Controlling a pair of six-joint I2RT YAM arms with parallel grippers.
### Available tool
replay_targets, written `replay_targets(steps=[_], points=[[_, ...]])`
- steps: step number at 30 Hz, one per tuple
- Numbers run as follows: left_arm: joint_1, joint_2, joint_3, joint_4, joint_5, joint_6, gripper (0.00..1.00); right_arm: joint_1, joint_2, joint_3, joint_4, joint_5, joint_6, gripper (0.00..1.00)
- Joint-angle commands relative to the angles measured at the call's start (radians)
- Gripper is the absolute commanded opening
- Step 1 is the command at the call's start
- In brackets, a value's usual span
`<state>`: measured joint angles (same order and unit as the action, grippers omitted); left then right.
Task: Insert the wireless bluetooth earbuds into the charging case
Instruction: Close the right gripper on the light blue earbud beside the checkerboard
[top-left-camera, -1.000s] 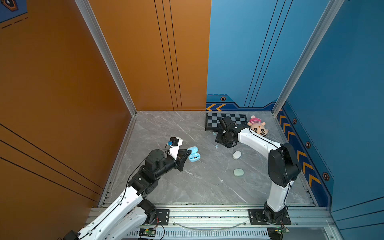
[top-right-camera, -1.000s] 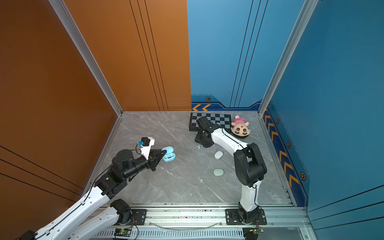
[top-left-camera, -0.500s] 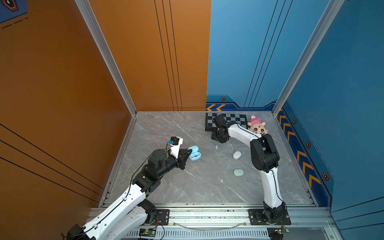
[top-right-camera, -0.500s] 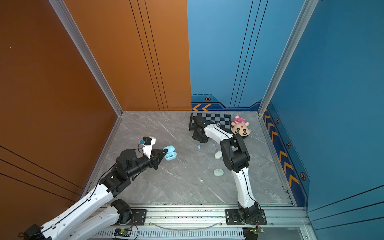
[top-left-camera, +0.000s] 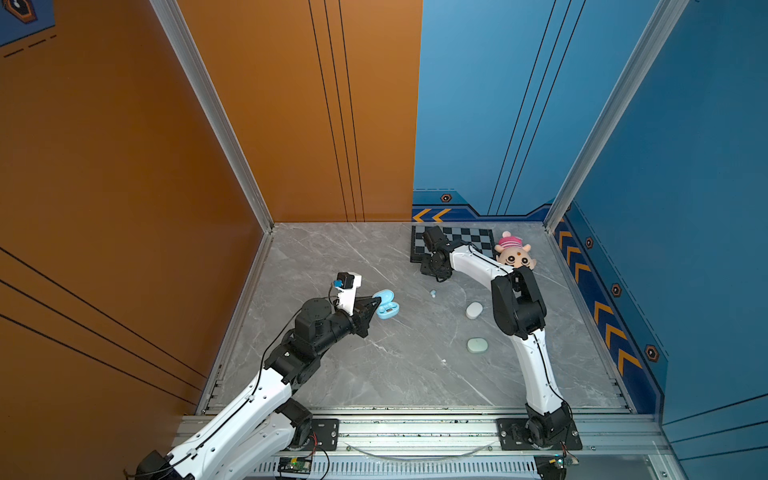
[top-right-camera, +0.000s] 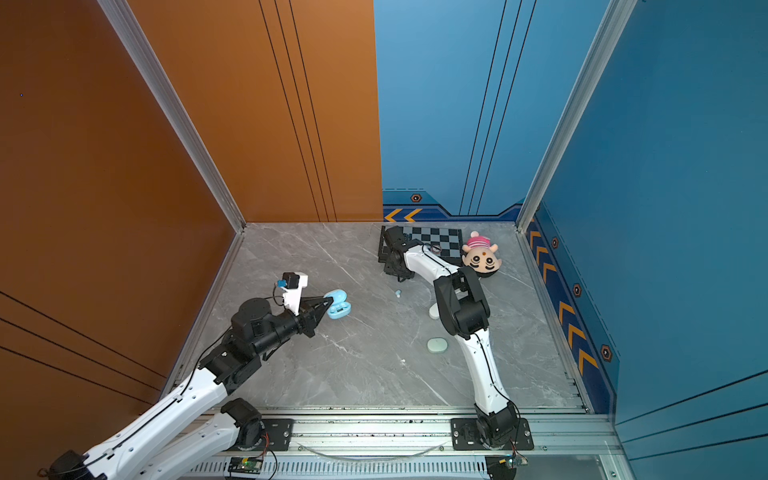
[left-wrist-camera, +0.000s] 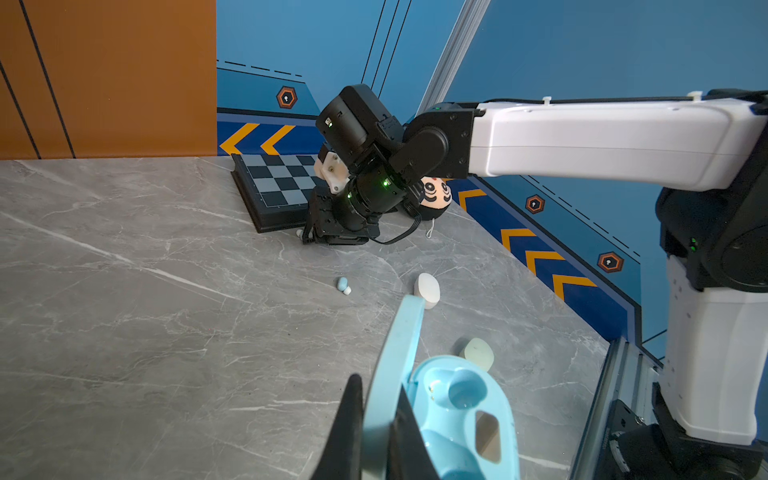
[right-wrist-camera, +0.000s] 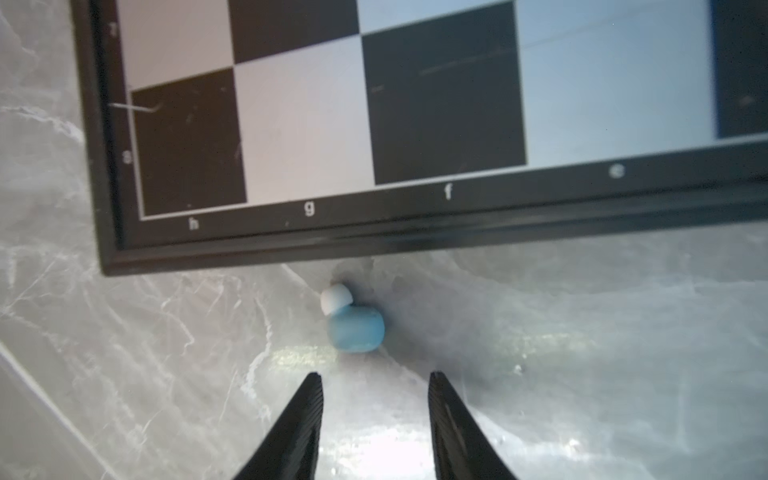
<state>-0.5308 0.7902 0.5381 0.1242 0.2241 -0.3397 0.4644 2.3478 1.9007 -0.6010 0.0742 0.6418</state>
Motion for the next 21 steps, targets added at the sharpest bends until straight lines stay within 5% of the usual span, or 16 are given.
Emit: replay_targets(steps=[1,21], points=[[0.013,-0.002,-0.022,0.036,-0.004,-0.019,0.00,-0.003,0.037,0.032,-0.023,0.054,-0.032,0.44],[0.045,0.039,-0.030,0.084,0.010,-0.045,0.00,0.019,0.115,0.104,-0.080,0.088,-0.076,0.33]])
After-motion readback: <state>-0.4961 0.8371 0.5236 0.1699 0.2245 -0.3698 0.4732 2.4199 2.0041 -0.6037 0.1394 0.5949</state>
